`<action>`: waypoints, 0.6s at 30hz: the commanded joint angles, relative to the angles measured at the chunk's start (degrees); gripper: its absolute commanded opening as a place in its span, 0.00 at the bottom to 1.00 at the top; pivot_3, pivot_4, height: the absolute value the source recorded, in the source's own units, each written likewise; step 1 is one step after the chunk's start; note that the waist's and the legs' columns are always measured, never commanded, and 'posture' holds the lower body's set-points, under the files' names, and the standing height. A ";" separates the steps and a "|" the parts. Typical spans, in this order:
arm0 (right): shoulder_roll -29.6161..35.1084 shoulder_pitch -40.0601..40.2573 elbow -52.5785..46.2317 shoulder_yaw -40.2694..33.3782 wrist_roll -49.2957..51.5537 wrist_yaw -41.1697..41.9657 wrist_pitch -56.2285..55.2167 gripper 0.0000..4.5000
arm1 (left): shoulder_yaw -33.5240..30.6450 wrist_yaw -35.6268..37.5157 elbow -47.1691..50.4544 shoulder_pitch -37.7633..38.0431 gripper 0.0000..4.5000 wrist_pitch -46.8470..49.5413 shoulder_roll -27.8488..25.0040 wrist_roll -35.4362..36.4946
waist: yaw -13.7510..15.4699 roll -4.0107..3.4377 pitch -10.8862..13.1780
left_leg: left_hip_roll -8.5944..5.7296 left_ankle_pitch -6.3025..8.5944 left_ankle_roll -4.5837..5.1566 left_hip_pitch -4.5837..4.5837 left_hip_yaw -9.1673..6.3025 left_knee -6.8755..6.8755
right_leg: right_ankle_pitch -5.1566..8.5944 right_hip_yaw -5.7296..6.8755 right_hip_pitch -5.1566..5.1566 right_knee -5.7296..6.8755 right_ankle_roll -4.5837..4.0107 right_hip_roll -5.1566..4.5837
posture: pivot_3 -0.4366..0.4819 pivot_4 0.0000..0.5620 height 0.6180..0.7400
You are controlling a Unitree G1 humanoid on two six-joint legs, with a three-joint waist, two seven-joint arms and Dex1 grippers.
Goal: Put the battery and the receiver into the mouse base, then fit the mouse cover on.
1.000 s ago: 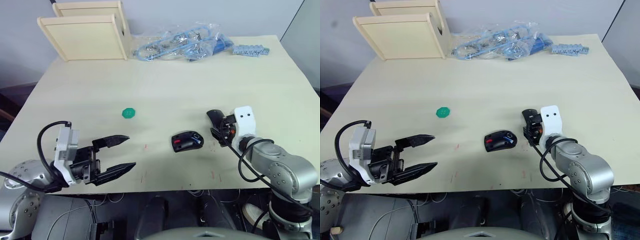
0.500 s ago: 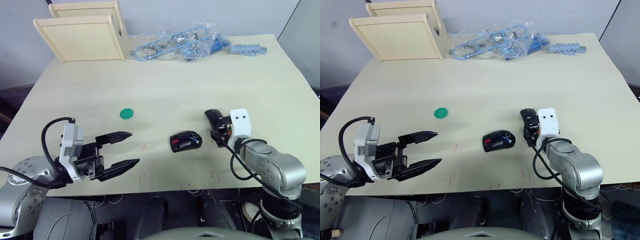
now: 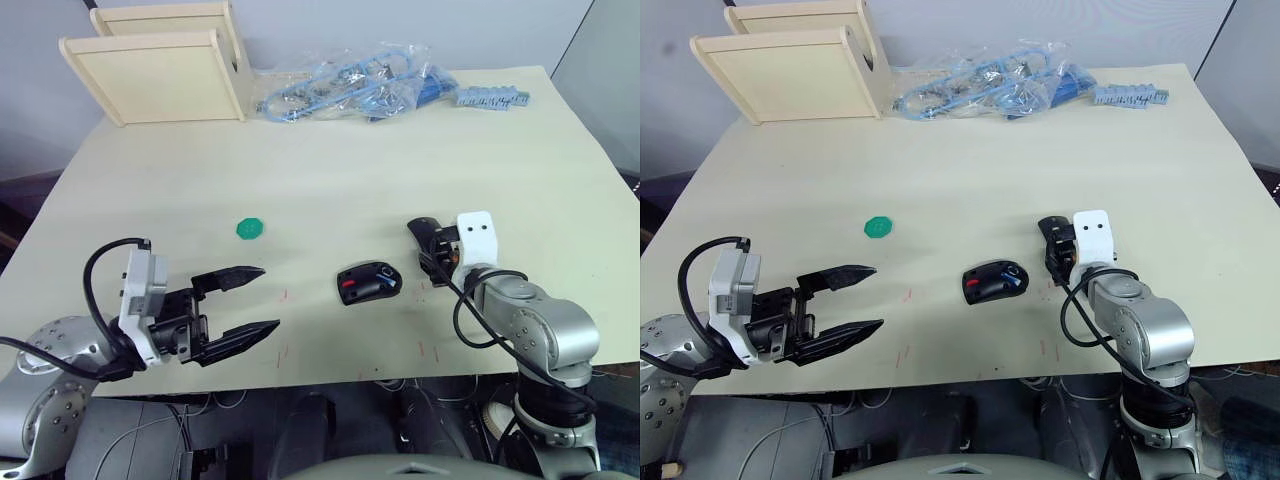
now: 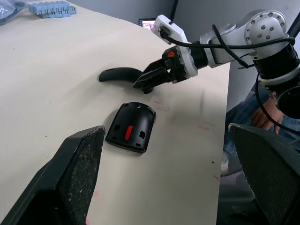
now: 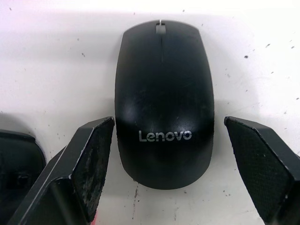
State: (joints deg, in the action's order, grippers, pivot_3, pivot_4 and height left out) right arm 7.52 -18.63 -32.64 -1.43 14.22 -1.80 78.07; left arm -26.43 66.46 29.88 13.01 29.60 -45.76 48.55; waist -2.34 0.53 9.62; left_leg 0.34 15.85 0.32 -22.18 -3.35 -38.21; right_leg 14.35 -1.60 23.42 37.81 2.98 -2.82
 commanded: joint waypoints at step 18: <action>0.18 -0.87 -1.29 -0.08 -1.75 1.70 -1.94 0.88 | -0.33 0.22 1.35 0.37 1.00 -1.30 -0.27 0.47 | 0.00 -0.01 0.01 | 0.00 0.00 0.00 -0.01 0.00 0.01 | 0.01 0.00 0.01 0.00 -0.01 0.00 | 0.48 0.27 1.00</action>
State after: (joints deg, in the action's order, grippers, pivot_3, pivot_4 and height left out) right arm 7.61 -18.63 -32.55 -1.07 12.72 -0.35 77.26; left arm -26.42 66.42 29.88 13.26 29.42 -45.75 48.56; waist -2.34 0.52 9.63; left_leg 0.34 15.85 0.32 -22.19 -3.35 -38.20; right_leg 14.35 -1.60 23.43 37.81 2.97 -2.82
